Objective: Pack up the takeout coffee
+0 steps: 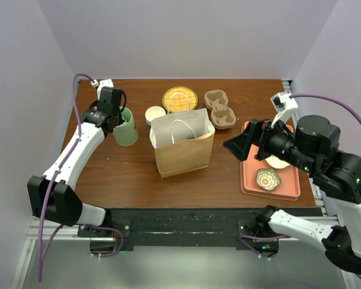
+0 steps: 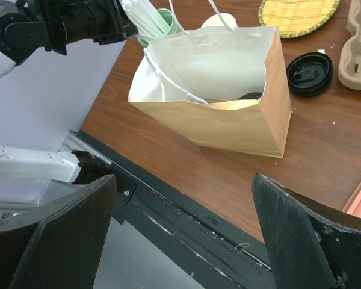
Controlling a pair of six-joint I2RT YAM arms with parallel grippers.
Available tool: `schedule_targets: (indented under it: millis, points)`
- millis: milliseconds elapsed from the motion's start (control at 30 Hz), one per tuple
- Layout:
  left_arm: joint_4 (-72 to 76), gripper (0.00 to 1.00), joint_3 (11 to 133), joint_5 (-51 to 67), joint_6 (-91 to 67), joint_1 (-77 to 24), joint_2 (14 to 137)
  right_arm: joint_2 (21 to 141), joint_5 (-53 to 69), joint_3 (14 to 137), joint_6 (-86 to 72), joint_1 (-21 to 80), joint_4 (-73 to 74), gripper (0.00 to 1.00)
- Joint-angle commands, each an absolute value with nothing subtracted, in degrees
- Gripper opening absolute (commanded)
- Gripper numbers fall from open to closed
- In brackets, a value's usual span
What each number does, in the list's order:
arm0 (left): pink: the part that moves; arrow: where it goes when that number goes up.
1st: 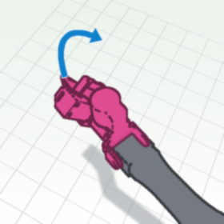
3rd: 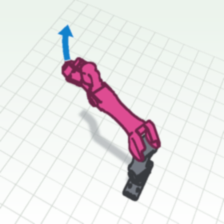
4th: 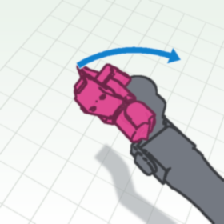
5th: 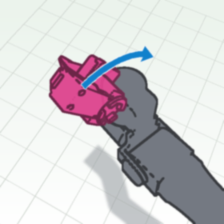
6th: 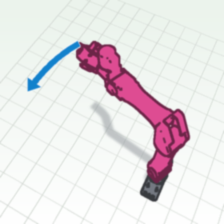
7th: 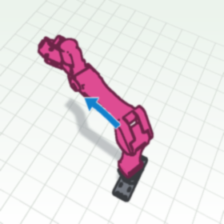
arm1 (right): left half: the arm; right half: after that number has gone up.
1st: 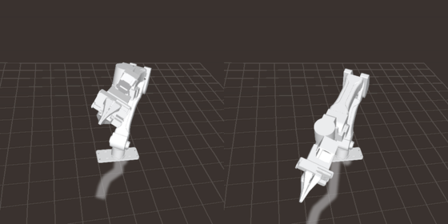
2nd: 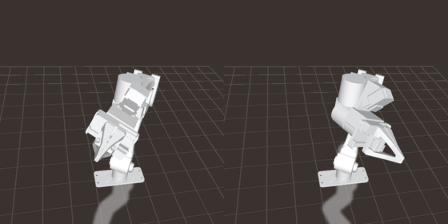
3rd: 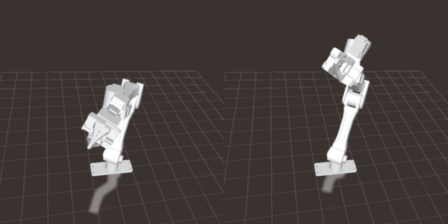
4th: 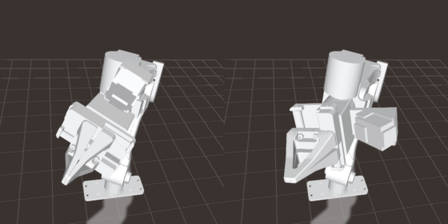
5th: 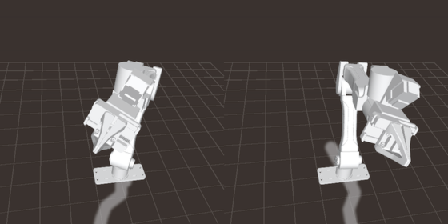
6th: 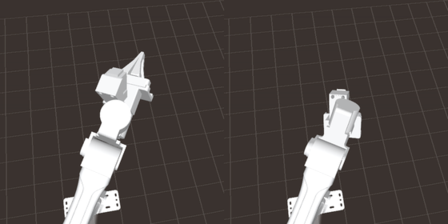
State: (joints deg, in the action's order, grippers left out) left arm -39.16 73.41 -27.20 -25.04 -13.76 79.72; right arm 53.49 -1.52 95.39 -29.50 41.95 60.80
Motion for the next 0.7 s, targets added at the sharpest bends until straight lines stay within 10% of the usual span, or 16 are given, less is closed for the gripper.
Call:
schedule_targets:
  millis: [0, 267, 667]
  points:
    - [-34.1, 0.29, 75.2, -26.7, -22.3, -13.3, 80.9, 53.3, -0.8, 94.9, -28.5, 41.9, 58.7, 0.99]
    - [-34.4, 0.0, 79.3, -25.8, -17.4, -13.3, 81.7, 53.3, -1.3, 95.8, -27.7, 41.8, 59.0, 0.99]
    - [-53.4, 0.0, 103.4, -17.9, -12.7, -13.9, 83.8, 54.8, -3.1, 100.1, -24.0, 41.9, 62.1, 0.99]
